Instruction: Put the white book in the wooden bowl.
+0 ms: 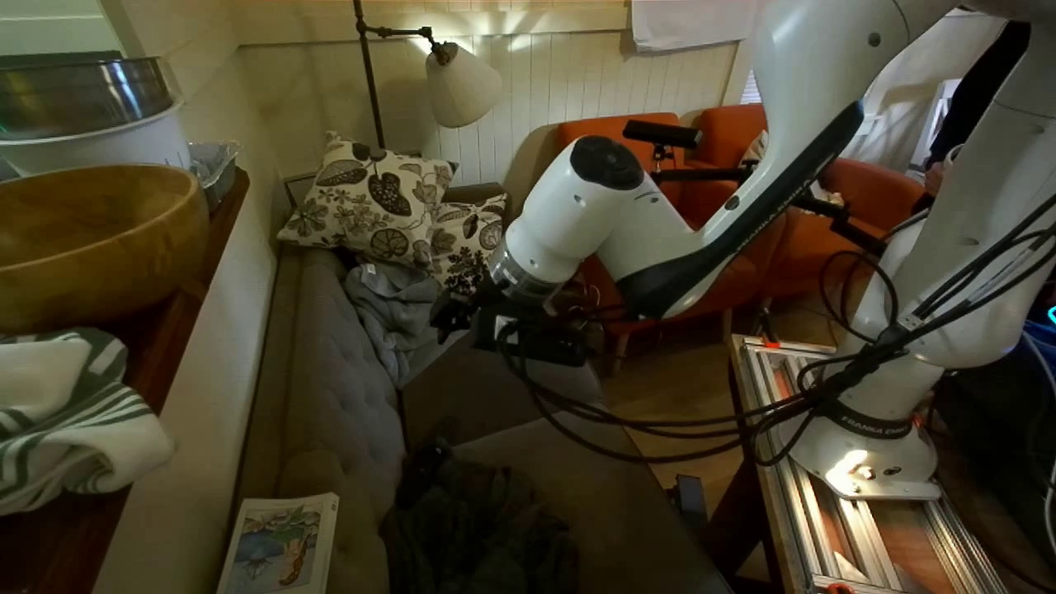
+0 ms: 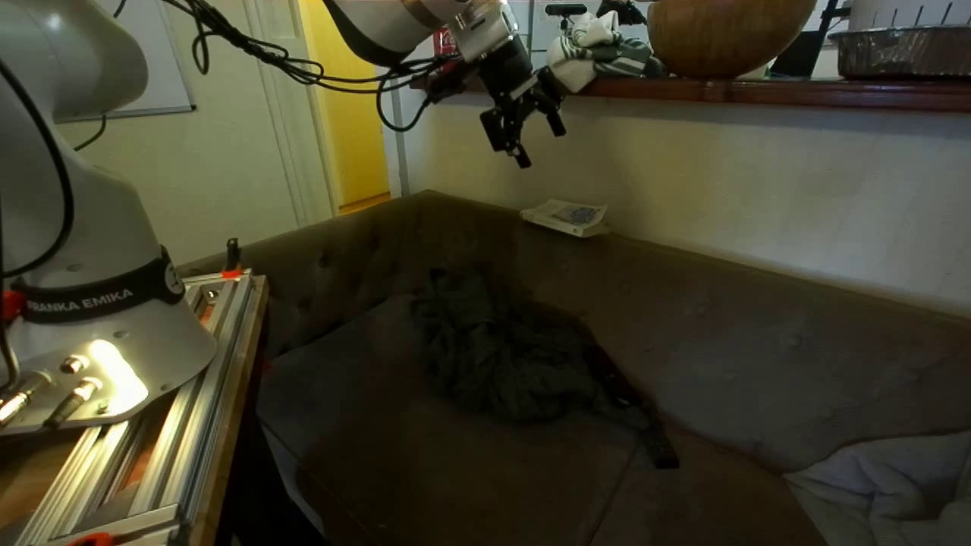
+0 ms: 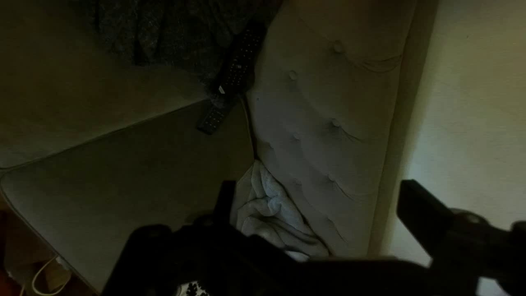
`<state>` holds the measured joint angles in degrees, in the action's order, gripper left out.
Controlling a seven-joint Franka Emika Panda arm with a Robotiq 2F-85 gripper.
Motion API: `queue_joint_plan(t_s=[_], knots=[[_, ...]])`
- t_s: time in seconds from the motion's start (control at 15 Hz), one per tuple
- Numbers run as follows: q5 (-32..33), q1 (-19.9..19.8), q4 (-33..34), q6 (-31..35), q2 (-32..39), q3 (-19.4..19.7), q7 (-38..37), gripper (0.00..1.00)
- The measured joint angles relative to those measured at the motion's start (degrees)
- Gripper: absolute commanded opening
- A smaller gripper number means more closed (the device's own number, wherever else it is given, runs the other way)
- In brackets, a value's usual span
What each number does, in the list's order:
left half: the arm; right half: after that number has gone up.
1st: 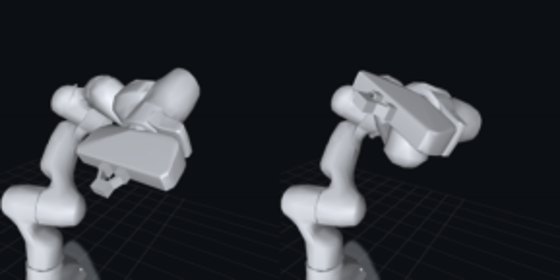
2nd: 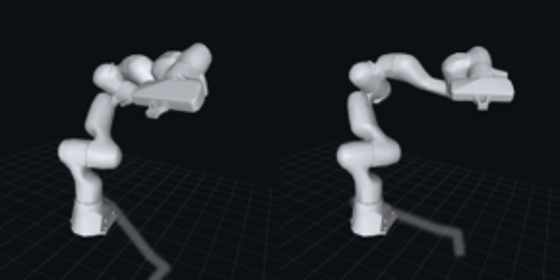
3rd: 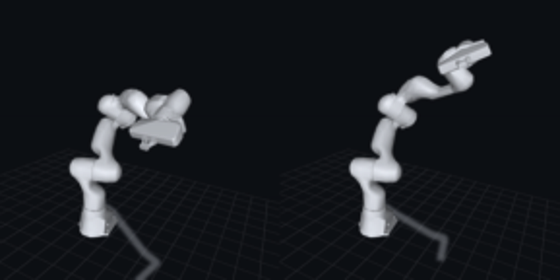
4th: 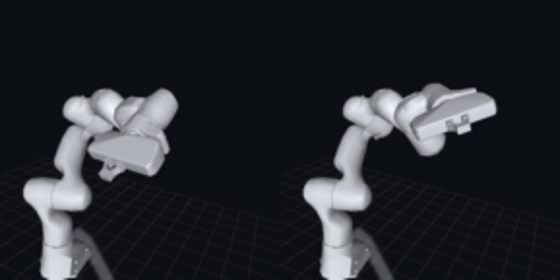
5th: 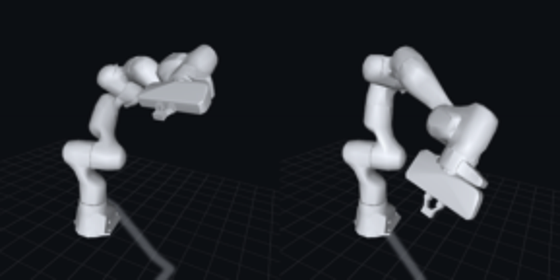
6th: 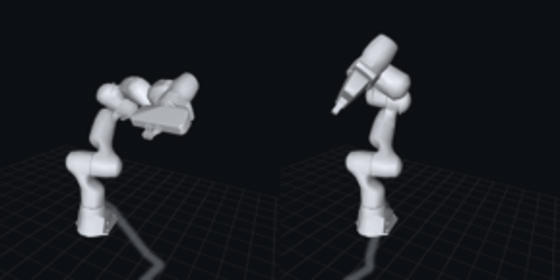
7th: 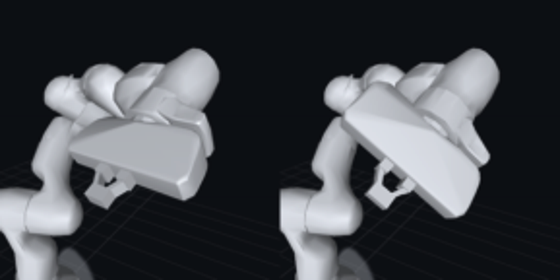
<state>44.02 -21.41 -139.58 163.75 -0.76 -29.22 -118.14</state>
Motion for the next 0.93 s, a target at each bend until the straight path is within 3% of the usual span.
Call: queue_joint_plan(t_s=[0.33, 0.73, 0.93], knots=[[14.43, 4.14, 5.23, -10.48, 8.8, -3.01, -19.05, 1.0], [16.26, 4.9, 7.68, -11.38, 13.13, -2.7, -20.77, 1.0], [24.29, 5.76, 8.17, -7.54, 14.4, -1.42, -25.6, 1.0]])
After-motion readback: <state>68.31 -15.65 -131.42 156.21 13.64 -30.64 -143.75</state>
